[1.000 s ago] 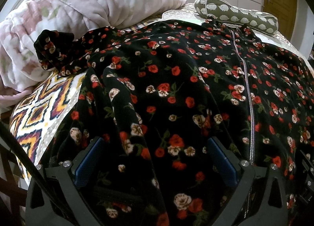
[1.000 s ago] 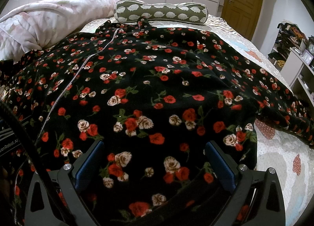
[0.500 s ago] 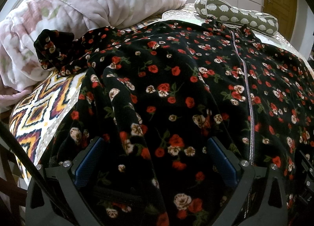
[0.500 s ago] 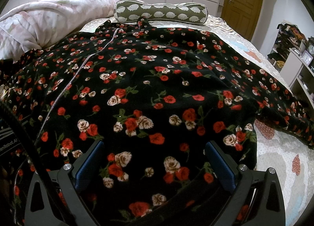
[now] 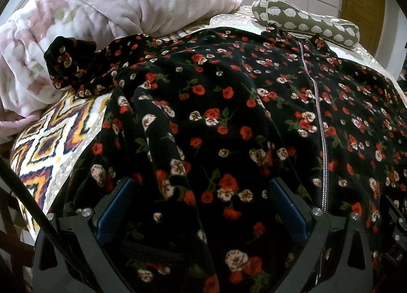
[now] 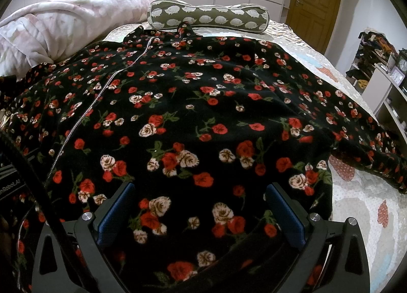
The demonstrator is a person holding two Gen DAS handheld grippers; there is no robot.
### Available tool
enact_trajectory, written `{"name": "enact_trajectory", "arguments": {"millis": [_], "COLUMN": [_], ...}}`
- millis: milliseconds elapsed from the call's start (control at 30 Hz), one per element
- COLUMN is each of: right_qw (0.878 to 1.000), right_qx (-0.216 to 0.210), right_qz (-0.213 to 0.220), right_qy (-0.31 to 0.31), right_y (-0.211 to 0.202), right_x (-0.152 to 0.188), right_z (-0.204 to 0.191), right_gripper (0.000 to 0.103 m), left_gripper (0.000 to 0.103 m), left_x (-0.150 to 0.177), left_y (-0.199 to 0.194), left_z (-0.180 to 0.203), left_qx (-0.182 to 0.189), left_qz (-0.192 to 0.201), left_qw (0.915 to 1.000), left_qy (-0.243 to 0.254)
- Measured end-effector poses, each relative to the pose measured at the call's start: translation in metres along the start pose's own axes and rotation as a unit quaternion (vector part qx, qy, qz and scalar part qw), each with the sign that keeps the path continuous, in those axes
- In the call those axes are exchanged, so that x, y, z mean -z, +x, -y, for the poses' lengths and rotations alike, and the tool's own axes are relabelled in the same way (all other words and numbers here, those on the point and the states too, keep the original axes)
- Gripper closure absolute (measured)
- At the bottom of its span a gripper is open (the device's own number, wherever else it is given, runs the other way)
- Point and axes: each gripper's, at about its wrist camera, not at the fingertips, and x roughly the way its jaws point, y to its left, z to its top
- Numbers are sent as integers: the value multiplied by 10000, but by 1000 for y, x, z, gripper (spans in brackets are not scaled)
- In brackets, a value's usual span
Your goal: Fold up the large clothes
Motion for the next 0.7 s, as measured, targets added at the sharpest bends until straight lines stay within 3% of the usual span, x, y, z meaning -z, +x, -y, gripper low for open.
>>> {"name": "enact_trajectory", "arguments": {"millis": [300,433,500,600,700], "right_qw": [10000,9930,9867,9815,9707], "right_qx": [-56,-955,-1076,-444,192], "right_qz": [-51,93,254,540,309], "right_qy": [-8,684,1191,1780,2376], "right_y": [-3,-23,-38,-57,-55], "right_x": [-2,-5,-2,9,27], "right_z": [4,49,87,163,241], "right_gripper": [0,10,12,11,11], "left_gripper": [0,0,0,0,0], "left_x": [0,0,-2,-3,-1], "left_y": [0,1,3,3,3], "left_z": [2,1,3,4,-1], "left_qx": [42,84,97,77,99], "left_qz": [-74,-235,-238,-200,-295], "left_qw": [10000,9997,9997,9998,9995], "left_qy": [-15,-18,-24,-21,-23]}}
